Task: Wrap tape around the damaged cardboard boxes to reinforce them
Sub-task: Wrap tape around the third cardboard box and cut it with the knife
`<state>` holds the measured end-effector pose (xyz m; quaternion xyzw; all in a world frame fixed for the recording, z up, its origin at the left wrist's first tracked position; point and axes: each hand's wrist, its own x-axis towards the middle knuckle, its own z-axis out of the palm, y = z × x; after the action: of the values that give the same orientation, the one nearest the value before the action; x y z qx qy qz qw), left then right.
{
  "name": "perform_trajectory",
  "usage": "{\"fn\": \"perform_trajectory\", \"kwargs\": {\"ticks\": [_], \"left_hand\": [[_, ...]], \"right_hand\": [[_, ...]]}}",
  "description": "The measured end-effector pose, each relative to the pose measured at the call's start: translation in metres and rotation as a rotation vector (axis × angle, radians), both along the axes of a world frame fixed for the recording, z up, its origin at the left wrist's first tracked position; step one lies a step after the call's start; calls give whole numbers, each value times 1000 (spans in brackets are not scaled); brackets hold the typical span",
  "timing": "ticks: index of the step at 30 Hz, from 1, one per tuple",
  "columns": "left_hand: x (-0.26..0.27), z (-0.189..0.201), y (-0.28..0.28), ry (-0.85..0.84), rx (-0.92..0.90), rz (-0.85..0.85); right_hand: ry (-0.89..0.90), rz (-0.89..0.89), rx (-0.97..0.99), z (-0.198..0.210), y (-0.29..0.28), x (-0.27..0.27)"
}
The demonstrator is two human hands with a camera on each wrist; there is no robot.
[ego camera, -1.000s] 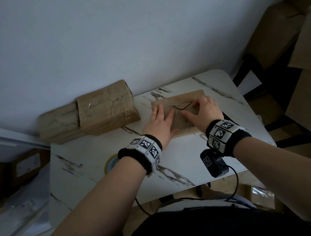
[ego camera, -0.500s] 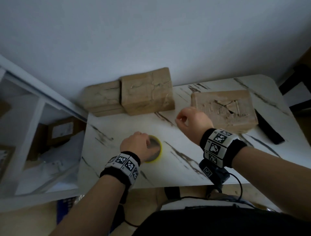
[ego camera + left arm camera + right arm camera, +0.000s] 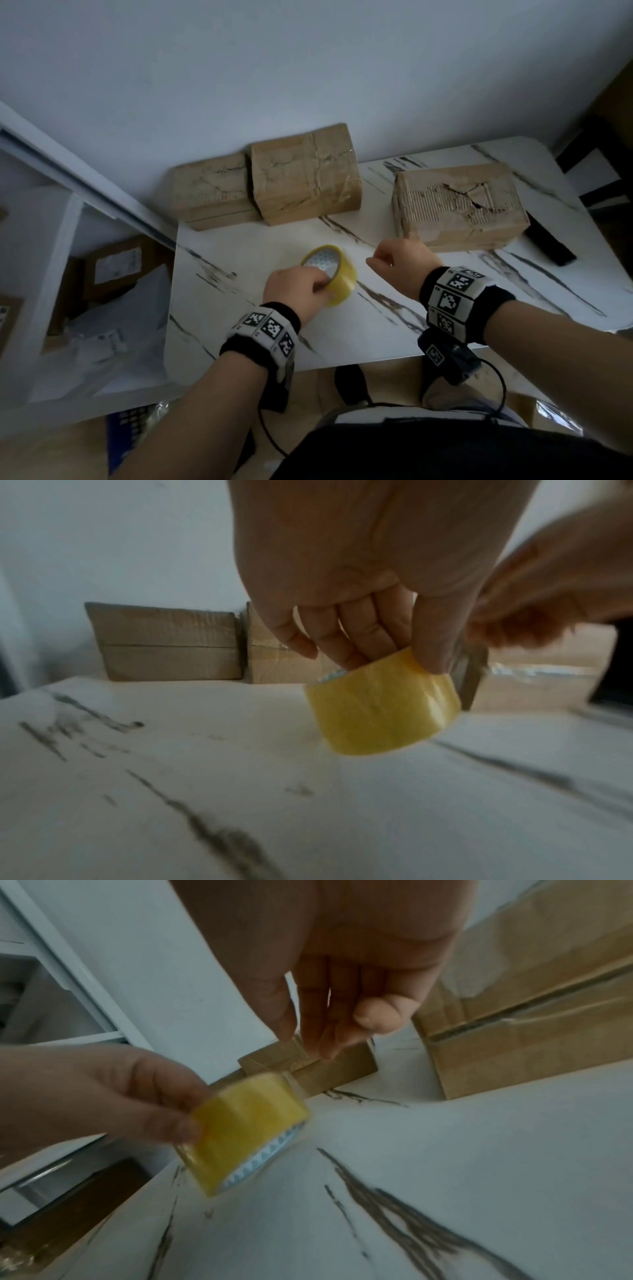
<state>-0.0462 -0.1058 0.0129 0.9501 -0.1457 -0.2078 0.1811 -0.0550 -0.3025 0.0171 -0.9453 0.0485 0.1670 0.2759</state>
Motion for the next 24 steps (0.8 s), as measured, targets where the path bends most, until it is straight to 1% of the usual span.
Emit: {"fn": "perform_trajectory", "kwargs": {"ticks": [2, 4, 5, 6, 8, 9, 10, 12, 14, 15, 17, 19, 21, 24], "left_hand": [[4, 7, -4, 49, -234, 110], [9, 16, -13, 81, -442, 201], [11, 21, -18, 87, -510, 231], [13, 26, -23, 92, -565, 246], [18, 36, -33, 105, -632, 243], [20, 41, -38, 104, -640, 228], [23, 46, -45, 99, -640, 213], [27, 57, -60, 77, -656, 220], [33, 69, -76, -1, -657, 276], [36, 74, -84, -49, -627, 285], [41, 87, -100, -99, -565, 223], [44, 97, -116, -117, -479, 114], [44, 103, -132, -131, -419, 65], [43, 107, -149, -177, -495, 103]], "right_hand": [[79, 29, -50, 5, -3, 0], [107, 29, 5, 11, -5, 4], [118, 7, 86, 16, -7, 6], [138, -39, 216, 21, -9, 8], [177, -171, 558, 34, -16, 12], [172, -229, 699, 41, -20, 13], [148, -262, 785, 48, -26, 14], [93, -282, 850, 56, -40, 18], [40, -274, 815, 63, -55, 20], [13, -261, 773, 66, -62, 20], [-9, -207, 701, 71, -77, 18], [-11, -147, 670, 75, -90, 15], [-37, -92, 601, 79, -101, 14], [-81, -23, 474, 87, -113, 11]]}}
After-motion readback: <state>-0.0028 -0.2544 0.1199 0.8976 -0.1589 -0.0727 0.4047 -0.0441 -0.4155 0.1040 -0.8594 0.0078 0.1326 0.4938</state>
